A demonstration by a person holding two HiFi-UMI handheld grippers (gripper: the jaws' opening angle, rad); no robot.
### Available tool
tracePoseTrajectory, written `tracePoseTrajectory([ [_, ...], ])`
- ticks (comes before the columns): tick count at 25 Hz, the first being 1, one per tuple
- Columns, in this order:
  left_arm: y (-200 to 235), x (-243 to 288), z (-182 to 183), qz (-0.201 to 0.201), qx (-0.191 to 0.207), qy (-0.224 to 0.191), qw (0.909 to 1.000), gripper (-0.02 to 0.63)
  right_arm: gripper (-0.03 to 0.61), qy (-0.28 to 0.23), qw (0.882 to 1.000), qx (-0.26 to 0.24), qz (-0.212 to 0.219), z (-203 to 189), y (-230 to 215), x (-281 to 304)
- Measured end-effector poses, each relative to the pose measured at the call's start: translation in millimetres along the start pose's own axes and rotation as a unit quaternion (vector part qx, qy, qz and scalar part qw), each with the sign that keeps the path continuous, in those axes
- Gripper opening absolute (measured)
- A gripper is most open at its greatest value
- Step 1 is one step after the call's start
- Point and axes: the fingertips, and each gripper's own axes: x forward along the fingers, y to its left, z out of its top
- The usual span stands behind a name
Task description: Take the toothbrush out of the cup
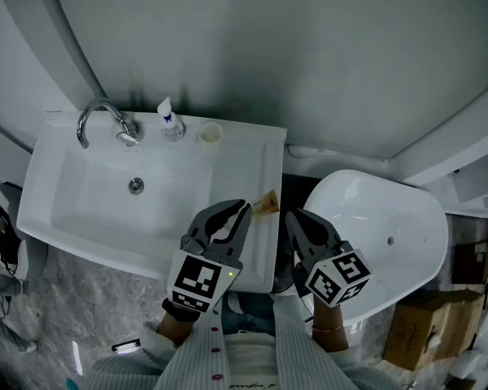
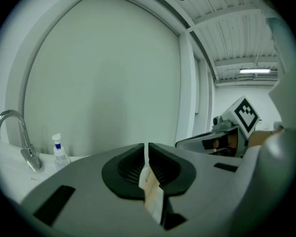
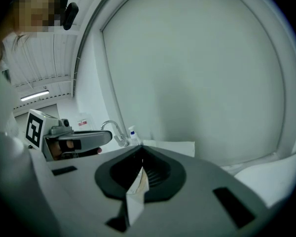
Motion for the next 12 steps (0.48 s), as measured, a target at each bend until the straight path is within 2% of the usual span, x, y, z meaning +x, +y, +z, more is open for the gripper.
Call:
tracePoseTrajectory([
  [12,0.1,10.2,-34.3,0.005,-0.015,0.027,0.9995,0.031,0.012,0.030,0.999,0.026,-0.005,-29.0,-4.9,2.4],
])
